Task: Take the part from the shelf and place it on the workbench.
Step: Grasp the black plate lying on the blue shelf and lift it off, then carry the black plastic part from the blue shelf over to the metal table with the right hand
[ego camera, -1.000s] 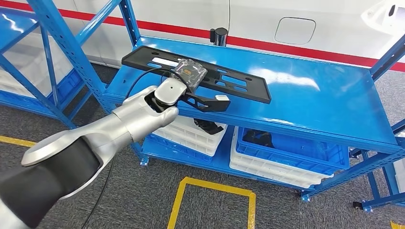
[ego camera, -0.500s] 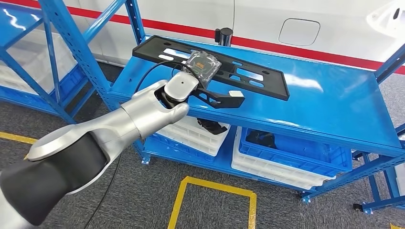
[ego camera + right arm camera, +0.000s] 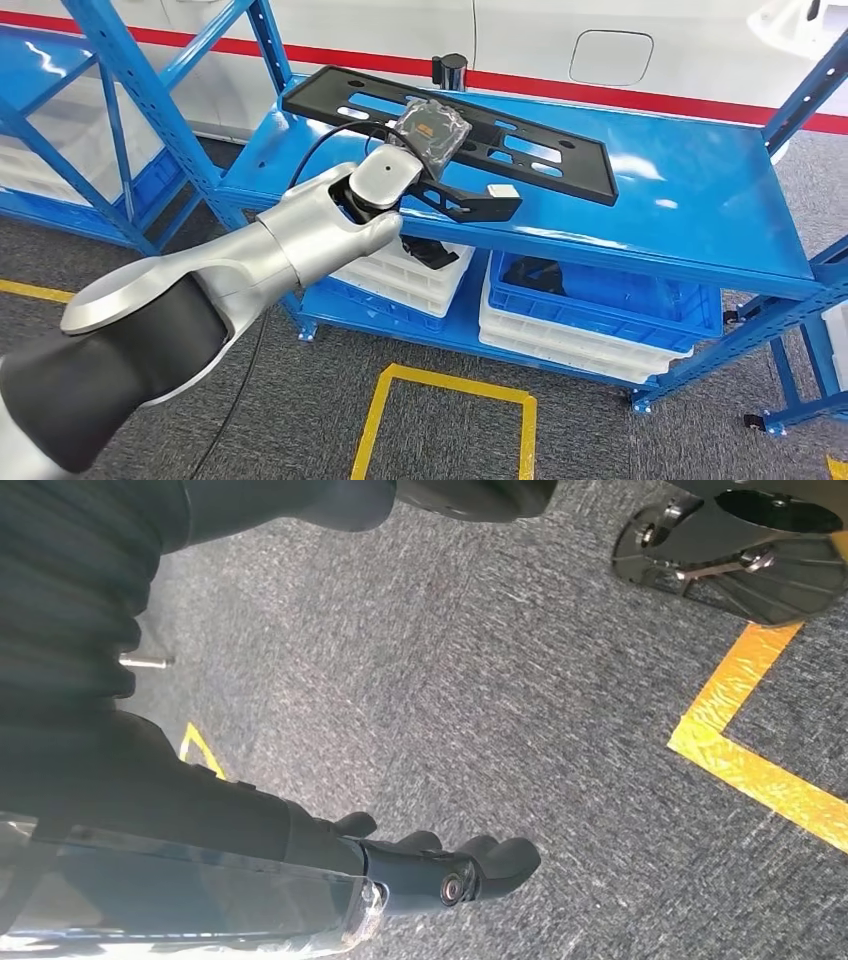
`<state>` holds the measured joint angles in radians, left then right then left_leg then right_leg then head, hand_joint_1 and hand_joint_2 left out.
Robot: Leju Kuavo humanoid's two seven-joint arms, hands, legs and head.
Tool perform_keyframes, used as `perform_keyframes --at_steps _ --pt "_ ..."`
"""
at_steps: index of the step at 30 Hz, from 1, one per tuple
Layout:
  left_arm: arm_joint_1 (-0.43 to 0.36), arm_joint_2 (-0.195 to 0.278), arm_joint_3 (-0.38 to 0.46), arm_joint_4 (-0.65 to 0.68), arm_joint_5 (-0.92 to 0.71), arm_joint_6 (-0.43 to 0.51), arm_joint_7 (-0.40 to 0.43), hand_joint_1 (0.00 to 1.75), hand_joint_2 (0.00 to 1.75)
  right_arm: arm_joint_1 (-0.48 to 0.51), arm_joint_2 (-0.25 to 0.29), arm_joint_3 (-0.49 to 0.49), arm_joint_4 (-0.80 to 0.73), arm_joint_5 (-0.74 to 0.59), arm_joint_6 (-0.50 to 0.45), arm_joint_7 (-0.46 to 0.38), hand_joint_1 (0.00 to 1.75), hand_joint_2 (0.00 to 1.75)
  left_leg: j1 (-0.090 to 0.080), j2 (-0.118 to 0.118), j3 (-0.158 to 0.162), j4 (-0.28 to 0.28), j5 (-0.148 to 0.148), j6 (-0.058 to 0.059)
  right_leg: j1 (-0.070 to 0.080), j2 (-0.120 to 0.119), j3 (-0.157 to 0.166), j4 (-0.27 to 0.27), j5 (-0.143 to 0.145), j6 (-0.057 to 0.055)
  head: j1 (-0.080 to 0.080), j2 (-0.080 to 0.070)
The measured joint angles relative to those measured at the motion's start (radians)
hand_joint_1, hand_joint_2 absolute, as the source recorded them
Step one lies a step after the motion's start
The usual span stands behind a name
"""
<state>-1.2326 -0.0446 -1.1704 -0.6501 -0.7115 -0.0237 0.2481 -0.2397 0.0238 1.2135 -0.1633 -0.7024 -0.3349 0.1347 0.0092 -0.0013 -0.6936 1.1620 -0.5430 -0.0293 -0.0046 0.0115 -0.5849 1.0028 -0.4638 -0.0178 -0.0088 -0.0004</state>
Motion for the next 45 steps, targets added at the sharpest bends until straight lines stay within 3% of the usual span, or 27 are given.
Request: perform_keyframes --at_steps 2,3,4,6,8,11,12,14,16,17,18,20,21,23,24,26,27,29,31,32,33,35,37,39,42,43,45 --pt "0.001 0.000 -0.001 0.002 0.000 0.000 0.000 1.75 1.75 -0.002 0.000 0.000 0.000 0.000 0.000 0.000 0.00 1.75 0.000 0.001 -0.030 0.115 -0.062 -0.004 0.003 -0.002 -0.019 0.001 0.014 -0.004 -0.011 0.000" --pt "0.002 0.000 -0.002 0.003 0.000 0.000 0.000 1.75 1.75 -0.002 0.000 0.000 0.001 0.000 0.000 0.000 0.00 1.75 0.000 0.001 -0.025 0.133 -0.065 -0.003 0.004 -0.003 -0.029 0.001 0.021 -0.005 -0.015 0.000" --pt "0.002 0.000 -0.002 0.004 0.000 0.000 0.000 1.75 1.75 -0.003 0.000 0.000 0.001 0.000 0.000 0.000 0.00 1.75 -0.001 0.001 -0.001 0.114 -0.051 0.000 0.006 -0.003 -0.037 0.002 0.027 -0.004 -0.017 0.000" --pt "0.000 -0.001 -0.002 0.005 0.000 0.000 0.000 1.75 1.75 -0.004 0.001 0.000 0.001 0.000 0.000 0.000 0.00 1.75 -0.003 0.002 0.088 -0.009 -0.008 0.011 0.009 -0.003 -0.051 0.004 0.039 -0.001 -0.023 0.000" --pt "-0.003 -0.004 -0.001 0.005 0.000 0.000 0.000 1.75 1.75 -0.005 0.001 0.000 0.001 0.000 0.000 0.000 0.00 1.75 -0.008 0.002 0.158 -0.122 0.009 0.022 0.012 -0.004 -0.060 0.004 0.052 0.007 -0.029 0.000" --pt "-0.004 -0.006 -0.001 0.005 0.000 0.000 0.000 1.75 1.75 -0.006 0.000 0.000 0.002 0.000 0.000 0.000 0.00 1.75 -0.010 0.000 0.166 -0.153 0.022 0.034 0.013 -0.005 -0.066 -0.002 0.071 0.024 -0.032 0.000" --pt "-0.005 -0.007 -0.002 0.005 0.000 0.000 0.000 1.75 1.75 -0.006 -0.001 0.000 0.002 0.000 0.000 0.000 0.00 1.75 -0.008 0.000 0.161 -0.156 0.031 0.040 0.013 -0.005 -0.070 0.001 0.065 0.030 -0.032 0.000" --pt "-0.006 -0.011 -0.002 0.006 0.000 0.000 0.000 1.75 1.75 -0.005 -0.003 0.000 0.002 0.000 0.000 0.000 0.00 1.75 -0.003 -0.001 0.143 -0.162 0.053 0.052 0.012 -0.004 -0.091 0.057 0.003 0.042 -0.023 0.000" --pt "-0.007 -0.015 -0.002 0.007 0.000 0.000 0.000 1.75 1.75 -0.005 -0.004 0.000 0.002 0.000 0.000 0.000 0.00 1.75 -0.004 -0.005 0.119 -0.162 0.073 0.059 0.011 -0.004 -0.124 0.182 -0.091 0.051 -0.006 0.000" --pt "-0.006 -0.016 -0.003 0.008 0.000 0.000 0.000 1.75 1.75 -0.005 -0.005 0.000 0.002 0.000 0.000 0.000 0.00 1.75 -0.005 -0.007 0.106 -0.161 0.083 0.060 0.010 -0.004 -0.133 0.241 -0.119 0.054 0.001 0.000" --pt "-0.006 -0.016 -0.003 0.008 0.000 0.000 0.000 1.75 1.75 -0.005 -0.005 0.000 0.002 0.000 0.000 0.000 0.00 1.75 -0.006 -0.009 0.092 -0.161 0.094 0.059 0.010 -0.004 -0.131 0.275 -0.126 0.055 0.004 0.000" --pt "-0.006 -0.016 -0.003 0.008 0.003 0.003 0.000 1.75 1.75 -0.004 -0.005 0.000 0.002 0.000 0.000 0.000 0.00 1.75 -0.008 -0.011 0.067 -0.158 0.112 0.057 0.008 -0.004 -0.079 0.240 -0.088 0.054 0.008 0.000" --pt "-0.006 -0.016 -0.003 0.008 0.005 0.005 0.000 1.75 1.75 -0.005 -0.005 0.000 0.001 0.000 0.000 0.000 0.00 1.75 -0.008 -0.012 0.058 -0.157 0.120 0.054 0.008 -0.004 -0.033 0.178 -0.065 0.052 0.009 0.000" --pt "-0.008 -0.018 -0.003 0.008 0.007 0.015 0.000 1.75 1.75 -0.007 -0.003 0.000 -0.001 0.000 0.000 0.000 0.00 1.75 -0.011 -0.010 0.042 -0.155 0.135 0.045 0.009 -0.003 0.053 0.043 -0.053 0.043 0.011 0.000" --pt "-0.009 -0.019 -0.003 0.007 0.006 0.020 0.002 1.75 1.75 -0.009 -0.002 0.000 -0.002 -0.001 0.000 0.000 0.00 1.75 -0.012 -0.008 0.036 -0.155 0.144 0.040 0.011 -0.002 0.074 0.002 -0.057 0.037 0.010 0.000" --pt "-0.010 -0.023 -0.004 0.007 0.006 0.031 0.009 1.75 1.75 -0.010 0.002 -0.001 -0.002 -0.004 0.000 0.000 0.00 1.75 -0.012 -0.005 0.025 -0.156 0.159 0.030 0.014 -0.001 0.074 -0.020 -0.055 0.023 0.008 0.000" --pt "-0.010 -0.026 -0.005 0.007 0.006 0.036 0.013 1.75 1.75 -0.010 0.003 -0.002 -0.002 -0.006 0.000 0.000 0.00 1.75 -0.011 -0.003 0.020 -0.152 0.155 0.024 0.013 -0.001 0.068 -0.022 -0.046 0.016 0.008 0.000" --pt "-0.011 -0.031 -0.007 0.007 0.010 0.044 0.019 1.75 1.75 -0.011 0.005 -0.003 -0.002 -0.009 -0.002 0.000 0.00 1.75 -0.009 0.000 -0.001 -0.103 0.097 0.014 0.008 -0.004 0.052 -0.026 -0.024 0.002 0.002 0.000" --pt "-0.010 -0.040 -0.008 0.007 0.017 0.047 0.016 1.75 1.75 -0.013 0.006 -0.006 -0.002 -0.014 -0.004 0.000 0.00 1.75 -0.005 0.001 -0.035 0.017 0.000 0.006 0.007 -0.006 0.029 -0.026 -0.005 -0.004 -0.009 0.000" --pt "-0.008 -0.046 -0.009 0.006 0.019 0.048 0.007 1.75 1.75 -0.014 0.006 -0.008 -0.002 -0.017 -0.006 -0.001 0.00 1.75 -0.003 0.001 -0.048 0.078 -0.032 0.003 0.007 -0.006 0.016 -0.025 0.005 -0.003 -0.012 0.000" --pt "-0.005 -0.053 -0.011 0.003 0.020 0.047 -0.006 1.75 1.75 -0.014 0.005 -0.010 -0.002 -0.020 -0.008 -0.001 0.00 1.75 -0.001 0.001 -0.050 0.119 -0.042 0.000 0.007 -0.007 0.002 -0.023 0.015 -0.002 -0.015 0.000" --pt "0.008 -0.072 -0.016 -0.014 0.019 0.046 -0.028 1.75 1.75 -0.014 0.003 -0.015 -0.002 -0.026 -0.012 -0.001 0.00 1.75 0.000 0.002 -0.007 0.109 -0.008 -0.001 0.006 -0.009 -0.026 -0.017 0.032 0.004 -0.019 0.000" --pt "0.020 -0.096 -0.026 -0.039 0.018 0.044 -0.032 1.75 1.75 -0.013 0.000 -0.020 -0.002 -0.031 -0.015 -0.001 0.00 1.75 -0.001 0.002 0.090 -0.006 0.024 0.002 0.005 -0.012 -0.051 -0.007 0.045 0.013 -0.028 0.000" --pt "0.026 -0.115 -0.037 -0.062 0.018 0.043 -0.030 1.75 1.75 -0.010 -0.003 -0.024 -0.001 -0.036 -0.020 -0.002 0.00 1.75 -0.002 -0.002 0.160 -0.111 0.012 0.013 0.007 -0.013 -0.068 0.002 0.059 0.025 -0.033 0.000" --pt "0.030 -0.129 -0.052 -0.073 0.016 0.049 -0.030 1.75 1.75 0.000 -0.009 -0.026 -0.001 -0.040 -0.023 -0.004 0.00 1.75 -0.006 -0.004 0.162 -0.141 0.015 0.036 0.004 -0.010 -0.078 -0.001 0.078 0.043 -0.031 0.000" --pt "0.030 -0.132 -0.056 -0.073 0.016 0.051 -0.032 1.75 1.75 0.005 -0.011 -0.027 0.000 -0.041 -0.024 -0.003 0.00 1.75 -0.006 -0.004 0.153 -0.143 0.025 0.045 0.003 -0.009 -0.085 0.007 0.065 0.049 -0.029 0.000" --pt "0.030 -0.139 -0.060 -0.073 0.017 0.055 -0.035 1.75 1.75 0.016 -0.014 -0.027 0.000 -0.041 -0.026 -0.002 0.00 1.75 -0.003 -0.007 0.129 -0.146 0.050 0.061 0.001 -0.007 -0.111 0.080 -0.016 0.060 -0.019 0.000"
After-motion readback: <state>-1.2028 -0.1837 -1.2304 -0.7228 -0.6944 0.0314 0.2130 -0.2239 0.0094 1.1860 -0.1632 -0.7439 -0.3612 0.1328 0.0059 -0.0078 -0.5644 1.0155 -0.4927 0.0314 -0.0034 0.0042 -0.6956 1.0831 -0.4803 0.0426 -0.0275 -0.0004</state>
